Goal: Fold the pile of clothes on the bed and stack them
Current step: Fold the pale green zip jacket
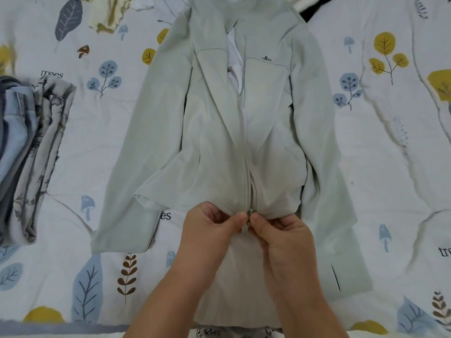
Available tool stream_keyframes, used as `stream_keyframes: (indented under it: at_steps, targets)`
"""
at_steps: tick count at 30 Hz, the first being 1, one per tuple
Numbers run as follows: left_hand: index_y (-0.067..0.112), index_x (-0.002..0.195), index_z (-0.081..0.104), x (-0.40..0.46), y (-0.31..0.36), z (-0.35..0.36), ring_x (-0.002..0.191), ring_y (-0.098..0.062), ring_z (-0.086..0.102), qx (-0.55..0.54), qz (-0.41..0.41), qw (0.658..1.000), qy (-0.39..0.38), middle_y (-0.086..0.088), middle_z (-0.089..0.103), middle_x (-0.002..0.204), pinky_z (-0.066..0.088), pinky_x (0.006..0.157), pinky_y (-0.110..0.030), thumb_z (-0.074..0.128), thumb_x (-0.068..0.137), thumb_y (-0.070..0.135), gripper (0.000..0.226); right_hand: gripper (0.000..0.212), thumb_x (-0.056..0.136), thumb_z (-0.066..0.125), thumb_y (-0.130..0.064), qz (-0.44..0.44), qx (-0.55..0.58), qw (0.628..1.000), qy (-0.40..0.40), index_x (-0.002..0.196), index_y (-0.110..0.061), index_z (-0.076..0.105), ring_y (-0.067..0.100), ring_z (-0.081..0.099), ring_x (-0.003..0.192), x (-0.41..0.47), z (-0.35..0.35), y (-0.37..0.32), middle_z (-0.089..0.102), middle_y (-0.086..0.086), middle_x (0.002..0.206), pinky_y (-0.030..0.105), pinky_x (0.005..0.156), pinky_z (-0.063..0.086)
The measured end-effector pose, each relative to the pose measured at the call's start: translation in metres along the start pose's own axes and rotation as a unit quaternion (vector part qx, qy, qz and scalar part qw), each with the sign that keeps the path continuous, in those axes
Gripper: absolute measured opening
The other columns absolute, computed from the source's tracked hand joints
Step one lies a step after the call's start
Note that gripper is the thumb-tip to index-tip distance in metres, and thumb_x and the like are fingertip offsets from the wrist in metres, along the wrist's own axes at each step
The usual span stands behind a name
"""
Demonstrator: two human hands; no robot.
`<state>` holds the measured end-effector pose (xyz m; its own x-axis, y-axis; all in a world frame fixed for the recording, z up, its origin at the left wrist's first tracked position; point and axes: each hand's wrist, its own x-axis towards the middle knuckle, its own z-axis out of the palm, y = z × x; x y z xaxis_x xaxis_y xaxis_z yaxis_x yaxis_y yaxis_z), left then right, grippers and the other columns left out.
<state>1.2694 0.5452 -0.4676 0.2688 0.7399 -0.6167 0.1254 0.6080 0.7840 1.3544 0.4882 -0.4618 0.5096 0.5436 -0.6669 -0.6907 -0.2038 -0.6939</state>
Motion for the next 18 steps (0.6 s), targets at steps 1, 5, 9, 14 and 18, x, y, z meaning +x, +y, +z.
stream_keyframes:
  at_steps: [1, 5, 9, 14, 18]
  targets:
    - [0.006, 0.067, 0.071, 0.001, 0.000, 0.000, 0.062, -0.016, 0.065, -0.005, -0.012, 1.000, -0.002, -0.010, 0.070, 0.065, 0.055, 0.062, -0.024, 0.068, 0.076, -0.002, 0.013, 0.018, 0.067, 0.067, 0.006, 0.015, 0.012, 1.000, -0.009, 0.067, -0.010, 0.076, 0.016, 0.069, 0.065, 0.000, 0.000, -0.001, 0.072, 0.012, 0.072, 0.018, 0.057, 0.053]
    - [-0.003, 0.073, 0.070, 0.000, 0.000, 0.000, 0.071, -0.028, 0.063, -0.002, -0.037, 0.999, 0.008, -0.026, 0.069, 0.078, 0.053, 0.077, -0.041, 0.069, 0.075, -0.003, 0.002, 0.015, 0.073, 0.069, 0.007, 0.010, -0.055, 0.998, 0.013, 0.072, -0.007, 0.074, 0.021, 0.071, 0.071, 0.003, -0.005, 0.003, 0.073, 0.012, 0.075, 0.024, 0.061, 0.056]
    - [0.000, 0.069, 0.069, -0.003, -0.006, 0.004, 0.055, -0.009, 0.062, 0.025, -0.020, 0.999, 0.015, -0.010, 0.067, 0.059, 0.049, 0.055, -0.020, 0.067, 0.077, -0.006, 0.010, 0.015, 0.081, 0.063, 0.007, 0.034, -0.045, 0.998, 0.027, 0.078, -0.005, 0.071, 0.023, 0.071, 0.074, 0.005, -0.005, 0.008, 0.072, 0.015, 0.079, 0.027, 0.062, 0.055]
    - [-0.003, 0.075, 0.066, -0.011, -0.014, 0.007, 0.057, -0.023, 0.063, -0.053, -0.080, 0.995, 0.025, -0.013, 0.067, 0.063, 0.050, 0.054, -0.029, 0.065, 0.081, 0.001, 0.008, 0.012, 0.086, 0.063, -0.010, 0.109, -0.182, 0.977, -0.037, 0.094, -0.002, 0.061, 0.026, 0.067, 0.070, 0.000, -0.005, 0.008, 0.069, 0.015, 0.076, 0.040, 0.069, 0.056]
    - [-0.005, 0.080, 0.062, -0.007, -0.014, 0.004, 0.064, -0.024, 0.062, -0.049, -0.059, 0.996, 0.048, -0.014, 0.066, 0.065, 0.052, 0.068, -0.037, 0.061, 0.083, -0.003, 0.004, 0.005, 0.083, 0.064, 0.000, 0.080, -0.227, 0.971, -0.007, 0.087, -0.001, 0.061, 0.007, 0.057, 0.047, -0.009, -0.012, -0.005, 0.064, 0.004, 0.052, 0.018, 0.050, 0.049]
